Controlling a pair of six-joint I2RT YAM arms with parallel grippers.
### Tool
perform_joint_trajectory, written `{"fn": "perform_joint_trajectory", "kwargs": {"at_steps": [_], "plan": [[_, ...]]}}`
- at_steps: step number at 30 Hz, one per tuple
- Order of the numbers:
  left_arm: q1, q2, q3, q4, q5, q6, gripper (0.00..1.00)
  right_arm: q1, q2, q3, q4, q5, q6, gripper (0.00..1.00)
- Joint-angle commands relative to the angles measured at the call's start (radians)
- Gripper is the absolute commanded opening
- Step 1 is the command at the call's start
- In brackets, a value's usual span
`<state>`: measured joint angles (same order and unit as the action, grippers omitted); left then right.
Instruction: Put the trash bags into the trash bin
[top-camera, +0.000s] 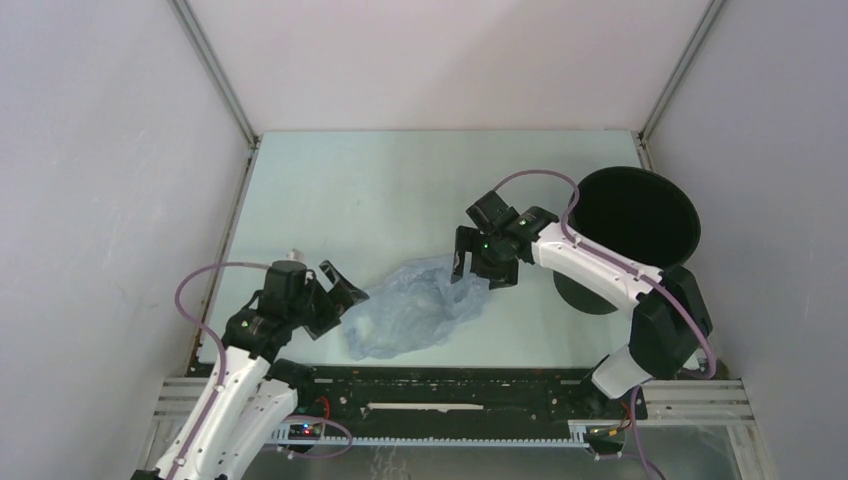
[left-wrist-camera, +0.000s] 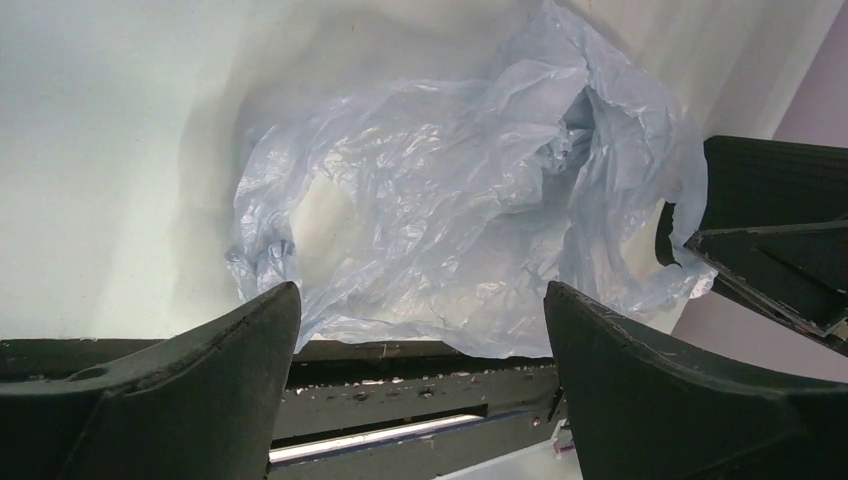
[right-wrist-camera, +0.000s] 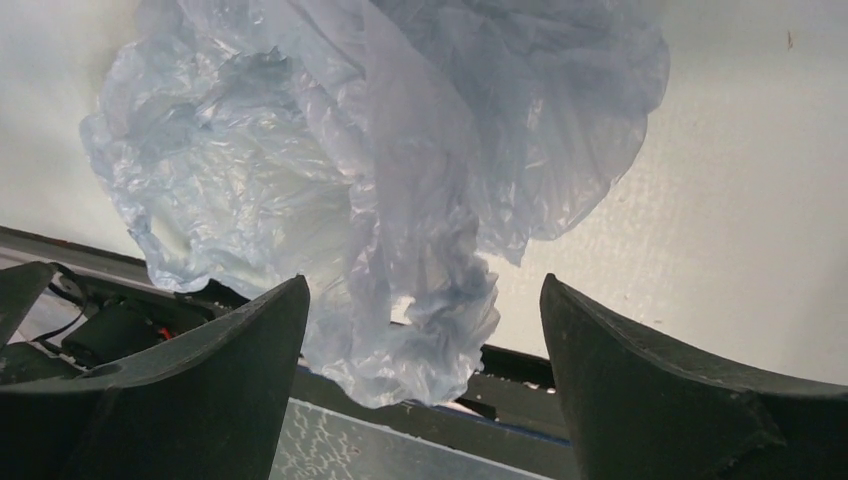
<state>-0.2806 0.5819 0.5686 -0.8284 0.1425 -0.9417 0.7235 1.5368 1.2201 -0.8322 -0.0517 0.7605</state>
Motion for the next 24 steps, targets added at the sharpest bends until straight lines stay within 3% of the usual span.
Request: {"fn": "perform_joint_trajectory", "kwargs": {"at_steps": [1,8,11,14,15,19,22,24], "plan": [[-0.003,-0.013,-0.011,-0.014,-0.027,0.014,0.96,-0.011,0.046,-0.007,0.045,-0.062,-0.100,0.93],[-0.003,0.029,-0.042,-0.022,-0.051,-0.014,0.89,-0.009,0.073,-0.010,0.100,-0.070,-0.118,0.73],[-0.003,0.062,-0.048,-0.039,-0.080,-0.011,0.89,0.006,0.099,-0.017,0.103,-0.024,-0.088,0.49],[-0.005,0.112,-0.051,-0.045,-0.101,0.001,0.88,0.014,0.101,-0.022,0.105,0.015,-0.078,0.06],[-0.010,0.130,-0.050,-0.045,-0.109,0.007,0.87,0.015,0.083,-0.022,0.101,0.042,-0.076,0.00],[-0.046,0.219,-0.058,-0.021,-0.139,0.013,0.81,0.010,0.002,-0.026,0.099,0.090,-0.096,0.00],[-0.064,0.261,-0.082,0.032,-0.160,0.009,0.69,0.004,-0.028,-0.033,0.111,0.071,-0.112,0.00],[-0.067,0.287,-0.095,0.058,-0.161,0.005,0.68,0.004,-0.036,-0.045,0.125,0.063,-0.116,0.00]]}}
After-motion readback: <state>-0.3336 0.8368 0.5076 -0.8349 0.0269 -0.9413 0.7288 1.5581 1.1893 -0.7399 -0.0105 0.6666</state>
